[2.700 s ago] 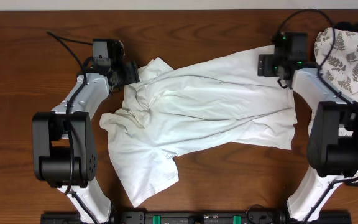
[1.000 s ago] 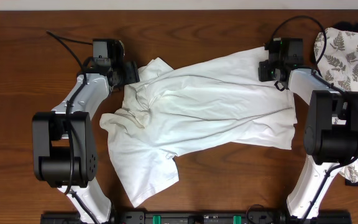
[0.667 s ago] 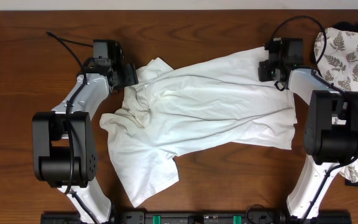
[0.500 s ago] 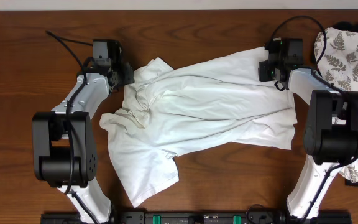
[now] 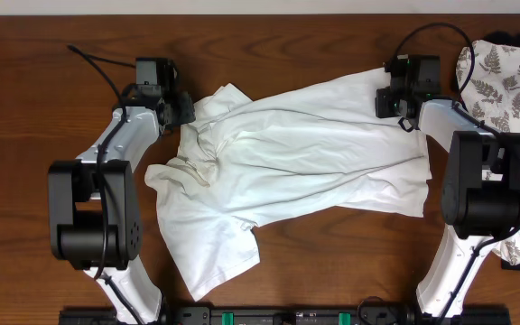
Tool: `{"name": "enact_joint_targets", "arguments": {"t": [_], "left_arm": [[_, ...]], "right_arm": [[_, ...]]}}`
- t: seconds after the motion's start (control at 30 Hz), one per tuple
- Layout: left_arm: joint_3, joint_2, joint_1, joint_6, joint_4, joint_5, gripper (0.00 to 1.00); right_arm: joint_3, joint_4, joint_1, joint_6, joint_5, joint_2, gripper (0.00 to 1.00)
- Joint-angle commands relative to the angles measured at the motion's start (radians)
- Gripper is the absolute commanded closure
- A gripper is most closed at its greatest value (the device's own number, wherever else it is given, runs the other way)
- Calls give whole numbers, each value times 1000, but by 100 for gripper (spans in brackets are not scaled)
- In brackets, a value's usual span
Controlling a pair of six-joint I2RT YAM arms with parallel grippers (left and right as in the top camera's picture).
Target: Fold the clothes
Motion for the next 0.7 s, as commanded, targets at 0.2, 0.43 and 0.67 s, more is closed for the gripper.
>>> {"name": "enact_joint_targets", "arguments": {"t": [0.2, 0.43, 0.67], "left_arm": [[2, 45, -8, 5, -3, 0, 58], [2, 67, -22, 2, 18, 56, 79], [19, 35, -12, 3, 48, 60, 95]], "right_arm": [[3, 4, 4, 15, 26, 19, 99], [3, 4, 4, 15, 26, 19, 99], [3, 2, 4, 15, 26, 19, 99]]}}
